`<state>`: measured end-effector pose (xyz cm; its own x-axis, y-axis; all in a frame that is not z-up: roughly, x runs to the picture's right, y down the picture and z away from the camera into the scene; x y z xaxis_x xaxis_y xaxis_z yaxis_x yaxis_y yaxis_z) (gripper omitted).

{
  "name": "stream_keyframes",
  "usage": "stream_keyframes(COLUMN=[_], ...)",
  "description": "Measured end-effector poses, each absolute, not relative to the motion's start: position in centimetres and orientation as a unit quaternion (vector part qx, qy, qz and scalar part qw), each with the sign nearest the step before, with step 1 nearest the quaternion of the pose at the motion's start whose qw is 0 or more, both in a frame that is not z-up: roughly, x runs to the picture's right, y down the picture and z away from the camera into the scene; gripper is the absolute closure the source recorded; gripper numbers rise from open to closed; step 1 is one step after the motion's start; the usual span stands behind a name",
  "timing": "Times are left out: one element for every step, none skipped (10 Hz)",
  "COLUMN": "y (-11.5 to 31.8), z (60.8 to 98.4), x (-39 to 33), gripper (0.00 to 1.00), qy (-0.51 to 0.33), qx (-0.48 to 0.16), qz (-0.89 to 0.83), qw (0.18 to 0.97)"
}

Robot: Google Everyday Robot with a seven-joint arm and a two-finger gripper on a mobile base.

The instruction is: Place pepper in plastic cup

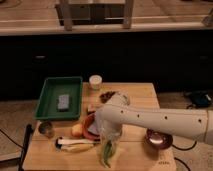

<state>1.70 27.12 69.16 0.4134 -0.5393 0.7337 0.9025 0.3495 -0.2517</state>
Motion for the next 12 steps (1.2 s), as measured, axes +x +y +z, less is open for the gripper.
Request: stream_keyframes(y=[27.1,27.2,27.2,27.1,27.1,26.9,26.7,26.5,26.2,25.9,25.5,25.3], z=[69.2,69.1,69.1,69.1,69.0,69.0,68.9,68.8,68.7,68.7,68.6,68.6], x=[1.7,1.7,1.7,1.7,1.7,1.7,1.6,1.7,1.8,1.7,1.5,1.5], gripper=[0.23,0.23,0.23,0.23,0.23,0.23,0.23,0.23,0.23,0.23,0.23,0.23], qy=[-0.277,-0.277,-0.278,-0.277,-0.277,-0.278,-0.279,-0.281,-0.281,-0.281,-0.282,-0.281], qx=[-0.329,-0.329,-0.329,-0.328,-0.327,-0.323,-0.32,-0.316,-0.311,-0.309,-0.305,-0.302], qz=[-0.466,-0.467,-0.467,-0.467,-0.466,-0.465,-0.465,-0.465,-0.462,-0.463,-0.465,-0.464], qw=[0.773,0.773,0.772,0.773,0.774,0.776,0.777,0.778,0.781,0.782,0.782,0.783])
